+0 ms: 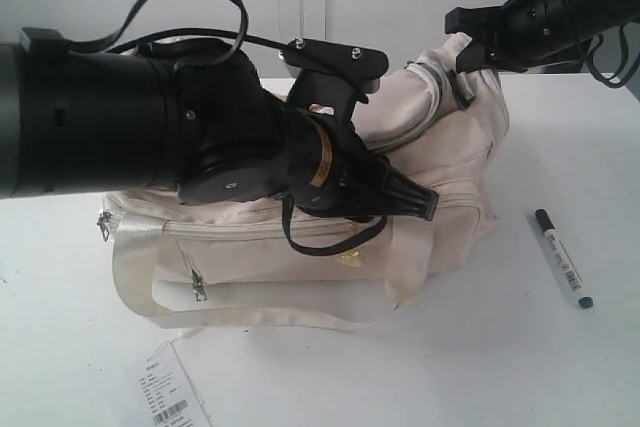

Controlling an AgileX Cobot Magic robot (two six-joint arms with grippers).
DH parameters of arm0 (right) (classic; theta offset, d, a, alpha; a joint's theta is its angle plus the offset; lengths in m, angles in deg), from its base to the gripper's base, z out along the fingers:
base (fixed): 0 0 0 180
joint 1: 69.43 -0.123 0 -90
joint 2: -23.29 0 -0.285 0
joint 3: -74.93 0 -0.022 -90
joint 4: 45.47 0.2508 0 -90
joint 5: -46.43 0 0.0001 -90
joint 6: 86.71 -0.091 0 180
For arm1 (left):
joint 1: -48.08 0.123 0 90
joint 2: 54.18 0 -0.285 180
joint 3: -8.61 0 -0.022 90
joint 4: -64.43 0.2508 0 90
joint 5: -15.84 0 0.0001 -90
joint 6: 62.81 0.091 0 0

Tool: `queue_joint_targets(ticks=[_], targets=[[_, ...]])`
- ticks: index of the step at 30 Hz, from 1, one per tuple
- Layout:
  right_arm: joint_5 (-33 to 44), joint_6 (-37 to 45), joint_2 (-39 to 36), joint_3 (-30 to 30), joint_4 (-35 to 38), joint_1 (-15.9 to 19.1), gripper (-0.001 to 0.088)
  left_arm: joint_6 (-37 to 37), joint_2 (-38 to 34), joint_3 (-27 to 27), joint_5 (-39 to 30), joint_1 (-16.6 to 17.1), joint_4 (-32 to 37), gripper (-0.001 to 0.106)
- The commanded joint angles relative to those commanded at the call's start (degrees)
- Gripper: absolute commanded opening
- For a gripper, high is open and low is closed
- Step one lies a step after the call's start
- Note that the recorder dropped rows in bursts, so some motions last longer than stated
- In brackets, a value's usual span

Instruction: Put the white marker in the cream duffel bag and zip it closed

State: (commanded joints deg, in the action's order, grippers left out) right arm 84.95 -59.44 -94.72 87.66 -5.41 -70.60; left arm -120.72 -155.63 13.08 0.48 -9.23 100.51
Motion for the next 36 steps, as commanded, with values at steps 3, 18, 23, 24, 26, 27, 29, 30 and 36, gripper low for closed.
queue_joint_targets(ticks=[3,18,23,24,26,27,29,30,36], targets=[[0.0,0.0,0.0,0.0,0.0,0.0,0.0000,1.9,2.1,0.0,-2.1,0.0,0.0,0.000],[0.0,0.0,0.0,0.0,0.0,0.0,0.0000,17.8,3.9,0.0,-12.2,0.0,-1.5,0.000],[0.0,0.0,0.0,0.0,0.0,0.0,0.0000,19.4,3.9,0.0,-12.6,0.0,-1.5,0.000],[0.0,0.0,0.0,0.0,0.0,0.0,0.0000,19.5,3.9,0.0,-12.7,0.0,-1.5,0.000],[0.0,0.0,0.0,0.0,0.0,0.0,0.0000,21.0,3.9,0.0,-13.2,0.0,-1.5,0.000],[0.0,0.0,0.0,0.0,0.0,0.0,0.0000,21.4,3.9,0.0,-13.5,0.0,-1.5,0.000],[0.0,0.0,0.0,0.0,0.0,0.0,0.0000,22.2,3.9,0.0,-14.2,0.0,-1.5,0.000],[0.0,0.0,0.0,0.0,0.0,0.0,0.0000,22.3,3.9,0.0,-14.3,0.0,-1.5,0.000],[0.0,0.0,0.0,0.0,0.1,0.0,0.0000,23.9,3.9,0.0,-13.3,0.0,-1.7,0.000]])
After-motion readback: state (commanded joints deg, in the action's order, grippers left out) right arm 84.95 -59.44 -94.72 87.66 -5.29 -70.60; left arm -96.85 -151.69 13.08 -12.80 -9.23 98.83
